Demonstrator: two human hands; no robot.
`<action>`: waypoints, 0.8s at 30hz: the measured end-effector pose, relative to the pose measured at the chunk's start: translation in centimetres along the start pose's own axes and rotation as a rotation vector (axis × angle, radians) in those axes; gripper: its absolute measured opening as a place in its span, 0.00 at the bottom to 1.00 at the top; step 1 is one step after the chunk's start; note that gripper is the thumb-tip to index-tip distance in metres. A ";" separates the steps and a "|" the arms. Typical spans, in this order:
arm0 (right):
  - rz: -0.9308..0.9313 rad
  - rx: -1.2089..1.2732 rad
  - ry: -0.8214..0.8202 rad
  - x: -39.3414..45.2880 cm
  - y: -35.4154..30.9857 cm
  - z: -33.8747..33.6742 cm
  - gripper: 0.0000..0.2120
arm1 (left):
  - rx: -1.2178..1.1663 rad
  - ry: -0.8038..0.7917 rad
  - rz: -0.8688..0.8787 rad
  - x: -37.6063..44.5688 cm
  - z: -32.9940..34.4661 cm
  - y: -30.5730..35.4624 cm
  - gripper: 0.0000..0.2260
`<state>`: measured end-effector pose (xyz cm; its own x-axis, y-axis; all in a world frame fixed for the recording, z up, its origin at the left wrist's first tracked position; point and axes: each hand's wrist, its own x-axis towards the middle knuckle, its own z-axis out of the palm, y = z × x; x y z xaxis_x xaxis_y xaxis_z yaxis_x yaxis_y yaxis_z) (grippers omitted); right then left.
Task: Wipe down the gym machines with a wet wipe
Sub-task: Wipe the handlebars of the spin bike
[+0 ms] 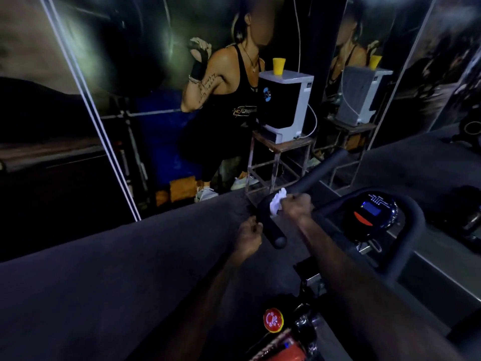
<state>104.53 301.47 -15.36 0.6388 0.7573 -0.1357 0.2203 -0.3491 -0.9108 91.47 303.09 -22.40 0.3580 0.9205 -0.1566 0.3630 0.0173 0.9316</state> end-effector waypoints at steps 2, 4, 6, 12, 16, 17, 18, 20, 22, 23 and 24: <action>-0.121 -0.303 0.162 0.5 -0.7 0.7 0.12 | 0.027 -0.003 -0.022 -0.3 -0.2 0.1 0.12; -0.212 -0.510 0.122 0.4 -0.7 1.5 0.10 | 0.029 -0.009 -0.054 -0.9 -0.6 0.5 0.11; -0.243 -0.560 0.055 1.2 -0.6 1.9 0.10 | 0.041 -0.034 -0.091 -1.0 -0.8 0.3 0.11; -0.132 -0.346 -0.457 2.2 -1.0 -0.1 0.05 | -0.011 -0.033 -0.134 -1.0 -1.1 0.4 0.10; -0.209 -0.473 -0.407 3.0 2.0 -0.9 0.08 | -0.036 -0.036 -0.124 -1.3 -0.8 1.4 0.08; -0.198 -0.519 -0.457 1.7 1.5 -1.5 0.08 | -0.033 -0.033 -0.117 -1.4 -0.7 1.7 0.09; -0.176 -0.519 -0.492 0.6 0.8 -2.4 0.09 | -0.028 -0.030 -0.109 -1.6 -0.6 1.9 0.09; -0.053 -0.470 -0.560 -0.9 0.4 -3.7 0.08 | -0.006 -0.023 -0.099 -1.9 -0.5 2.0 0.09; 0.015 -0.463 -0.631 -2.2 0.3 -4.7 0.06 | -0.011 -0.023 -0.101 -2.5 -0.4 2.0 0.09; 0.039 -0.468 -0.641 -2.8 0.2 -5.3 0.04 | -0.028 -0.026 -0.106 -2.8 -0.3 1.9 0.09; 0.042 -0.479 -0.643 -3.2 -0.1 -5.6 0.03 | -0.045 -0.027 -0.113 -3.1 -0.3 1.8 0.09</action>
<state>106.59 295.99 -12.71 0.1356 0.8569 -0.4974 0.5907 -0.4729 -0.6538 90.80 300.40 -20.12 0.3405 0.9008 -0.2694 0.3638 0.1380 0.9212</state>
